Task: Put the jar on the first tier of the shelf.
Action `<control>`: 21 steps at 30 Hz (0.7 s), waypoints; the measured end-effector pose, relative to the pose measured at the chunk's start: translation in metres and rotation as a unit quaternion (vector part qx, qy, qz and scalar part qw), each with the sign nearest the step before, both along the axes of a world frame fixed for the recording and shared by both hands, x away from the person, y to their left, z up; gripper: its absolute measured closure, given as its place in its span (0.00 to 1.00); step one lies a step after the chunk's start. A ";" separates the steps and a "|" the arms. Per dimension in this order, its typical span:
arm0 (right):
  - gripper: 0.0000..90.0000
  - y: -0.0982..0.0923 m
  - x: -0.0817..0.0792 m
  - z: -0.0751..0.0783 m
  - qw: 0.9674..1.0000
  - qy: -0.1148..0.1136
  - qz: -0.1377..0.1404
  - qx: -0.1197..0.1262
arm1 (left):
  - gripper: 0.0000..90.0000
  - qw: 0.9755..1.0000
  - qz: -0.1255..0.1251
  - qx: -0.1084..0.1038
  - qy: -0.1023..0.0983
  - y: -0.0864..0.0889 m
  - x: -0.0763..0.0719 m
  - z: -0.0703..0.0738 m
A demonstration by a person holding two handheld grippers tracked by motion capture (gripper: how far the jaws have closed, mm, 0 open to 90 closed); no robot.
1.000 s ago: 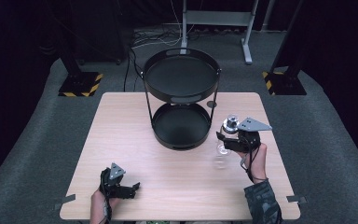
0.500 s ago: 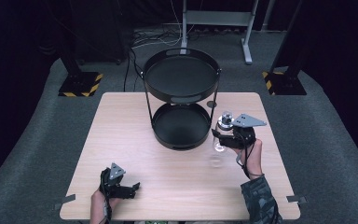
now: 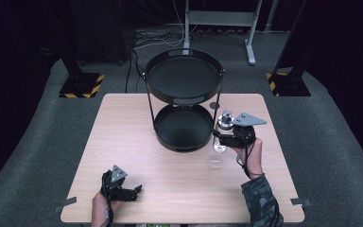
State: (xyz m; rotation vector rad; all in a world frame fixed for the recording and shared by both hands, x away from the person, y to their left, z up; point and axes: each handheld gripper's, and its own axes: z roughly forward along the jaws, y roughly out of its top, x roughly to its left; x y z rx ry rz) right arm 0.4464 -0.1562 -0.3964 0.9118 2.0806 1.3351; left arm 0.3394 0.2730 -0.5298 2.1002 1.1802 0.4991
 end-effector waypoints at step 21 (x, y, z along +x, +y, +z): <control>0.34 0.014 0.011 0.005 1.000 0.002 0.009 -0.002 | 0.01 1.000 0.000 0.000 0.000 0.000 0.000 0.000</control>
